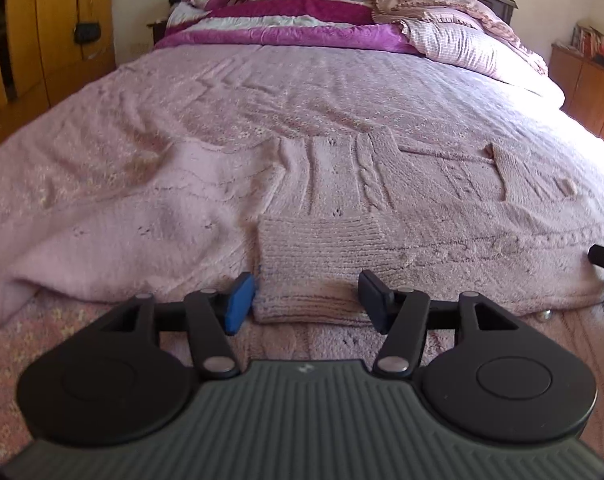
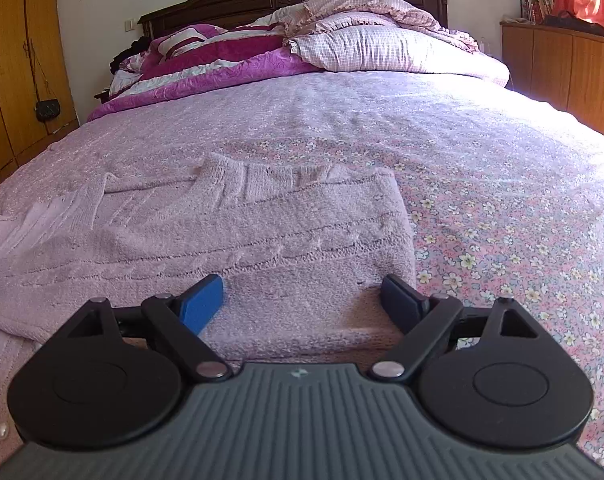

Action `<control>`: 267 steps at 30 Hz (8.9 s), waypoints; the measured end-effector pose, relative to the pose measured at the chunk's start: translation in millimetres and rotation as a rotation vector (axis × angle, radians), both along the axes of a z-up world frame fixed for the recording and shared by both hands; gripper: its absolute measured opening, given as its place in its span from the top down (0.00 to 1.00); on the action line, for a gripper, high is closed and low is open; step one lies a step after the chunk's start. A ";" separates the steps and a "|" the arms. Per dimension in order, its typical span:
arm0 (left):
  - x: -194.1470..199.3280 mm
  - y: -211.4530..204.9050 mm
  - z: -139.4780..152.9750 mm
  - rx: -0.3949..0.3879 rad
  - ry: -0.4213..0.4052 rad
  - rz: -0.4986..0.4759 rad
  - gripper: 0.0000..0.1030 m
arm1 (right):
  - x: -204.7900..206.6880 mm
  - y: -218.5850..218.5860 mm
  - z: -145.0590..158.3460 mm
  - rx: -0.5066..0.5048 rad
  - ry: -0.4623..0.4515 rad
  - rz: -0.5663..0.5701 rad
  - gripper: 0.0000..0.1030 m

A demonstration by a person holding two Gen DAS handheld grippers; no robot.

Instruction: Fold small clothes

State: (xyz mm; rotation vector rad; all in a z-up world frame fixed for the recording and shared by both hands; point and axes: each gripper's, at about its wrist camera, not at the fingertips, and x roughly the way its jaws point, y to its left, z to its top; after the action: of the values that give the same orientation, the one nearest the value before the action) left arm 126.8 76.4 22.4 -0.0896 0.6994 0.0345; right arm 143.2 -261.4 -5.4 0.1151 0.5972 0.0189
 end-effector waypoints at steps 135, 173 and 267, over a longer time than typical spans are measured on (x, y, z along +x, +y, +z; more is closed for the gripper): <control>-37.1 -33.7 22.6 -0.188 -0.052 -0.093 0.49 | -165.8 18.3 2.1 0.310 -0.022 -0.018 0.06; -76.7 44.0 7.3 0.007 -0.012 0.112 0.49 | -26.7 166.1 42.6 0.437 0.213 0.336 0.34; -93.1 81.6 37.5 -0.051 -0.054 0.119 0.48 | -60.4 213.8 84.6 0.249 -0.070 0.380 0.89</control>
State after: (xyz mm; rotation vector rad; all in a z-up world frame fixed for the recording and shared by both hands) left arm 33.7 158.1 59.9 -0.1803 0.6409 0.1284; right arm 82.9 -47.6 79.2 0.2404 0.5381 0.4648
